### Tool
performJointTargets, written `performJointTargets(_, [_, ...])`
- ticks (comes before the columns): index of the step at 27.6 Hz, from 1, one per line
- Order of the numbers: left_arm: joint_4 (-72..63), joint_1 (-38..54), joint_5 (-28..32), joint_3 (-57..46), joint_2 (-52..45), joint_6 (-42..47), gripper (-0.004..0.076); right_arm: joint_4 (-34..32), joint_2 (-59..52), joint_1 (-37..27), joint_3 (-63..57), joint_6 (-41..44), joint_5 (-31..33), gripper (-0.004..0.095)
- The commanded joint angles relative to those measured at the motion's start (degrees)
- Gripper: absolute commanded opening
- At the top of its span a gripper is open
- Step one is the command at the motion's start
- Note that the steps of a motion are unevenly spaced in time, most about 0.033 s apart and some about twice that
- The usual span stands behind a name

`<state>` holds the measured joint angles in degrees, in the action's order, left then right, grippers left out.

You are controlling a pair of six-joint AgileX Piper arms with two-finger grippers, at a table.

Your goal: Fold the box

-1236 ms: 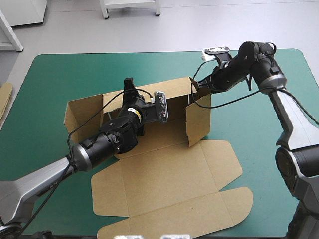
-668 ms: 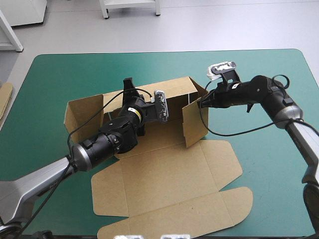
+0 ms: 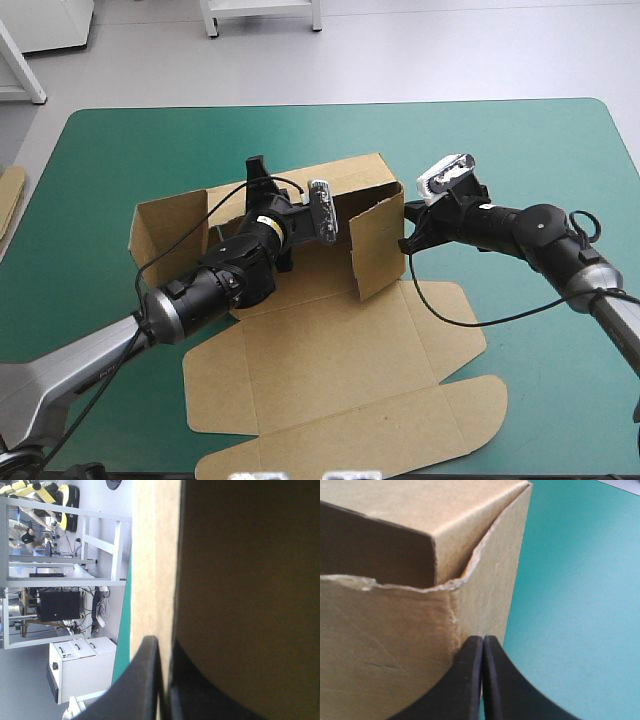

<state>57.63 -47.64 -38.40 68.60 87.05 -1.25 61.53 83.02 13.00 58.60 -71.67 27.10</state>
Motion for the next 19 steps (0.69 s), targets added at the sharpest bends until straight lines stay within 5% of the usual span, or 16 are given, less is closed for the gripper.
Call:
performJointTargets(1, [-1.3, -0.3, 3.0, 0.9, -1.7, 2.2, -0.0008, 1.7, -2.4, -0.1, 1.4, -2.4, -0.1, 0.0002])
performJointTargets(6, [-1.3, -0.3, 2.5, 0.9, -1.7, 2.2, -0.0008, -1.4, -3.4, -0.1, 1.4, -2.3, 3.5, 0.0091])
performJointTargets(14, [-1.3, -0.3, 2.5, 0.9, -1.7, 2.2, -0.0008, -1.8, -3.5, -0.1, 1.4, 0.8, 4.6, 0.0466])
performJointTargets(19, [-1.3, -0.3, 2.5, 0.9, -1.7, 2.2, -0.0009, -0.5, -2.8, -0.1, 1.4, 0.2, 3.6, 0.0478])
